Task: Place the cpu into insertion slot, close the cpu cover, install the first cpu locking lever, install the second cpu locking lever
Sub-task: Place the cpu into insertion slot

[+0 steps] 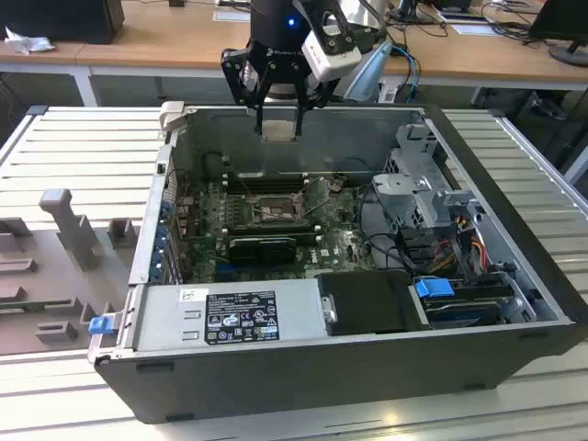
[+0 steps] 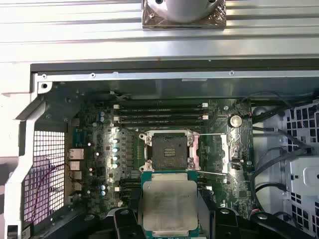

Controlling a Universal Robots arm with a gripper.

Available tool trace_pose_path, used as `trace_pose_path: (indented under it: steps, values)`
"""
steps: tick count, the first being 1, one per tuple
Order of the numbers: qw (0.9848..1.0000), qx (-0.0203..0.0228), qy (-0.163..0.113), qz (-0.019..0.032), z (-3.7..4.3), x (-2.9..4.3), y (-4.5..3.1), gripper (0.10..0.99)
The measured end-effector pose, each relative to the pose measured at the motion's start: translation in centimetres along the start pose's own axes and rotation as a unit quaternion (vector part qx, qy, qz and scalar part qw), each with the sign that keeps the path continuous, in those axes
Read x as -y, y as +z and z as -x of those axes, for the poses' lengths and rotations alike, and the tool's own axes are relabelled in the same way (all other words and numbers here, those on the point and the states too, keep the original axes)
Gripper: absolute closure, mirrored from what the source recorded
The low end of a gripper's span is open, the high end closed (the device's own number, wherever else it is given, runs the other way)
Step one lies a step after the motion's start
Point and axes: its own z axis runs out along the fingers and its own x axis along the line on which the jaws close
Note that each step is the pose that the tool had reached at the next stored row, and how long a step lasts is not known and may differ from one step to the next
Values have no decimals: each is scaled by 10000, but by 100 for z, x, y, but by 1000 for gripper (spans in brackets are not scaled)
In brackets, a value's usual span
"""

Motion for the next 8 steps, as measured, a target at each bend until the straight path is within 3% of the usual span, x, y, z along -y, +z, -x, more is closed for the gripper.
trace_pose_path:
  steps: [8]
  values:
    - [9996, 26, 293, 5, 0, 0, 1, 553]
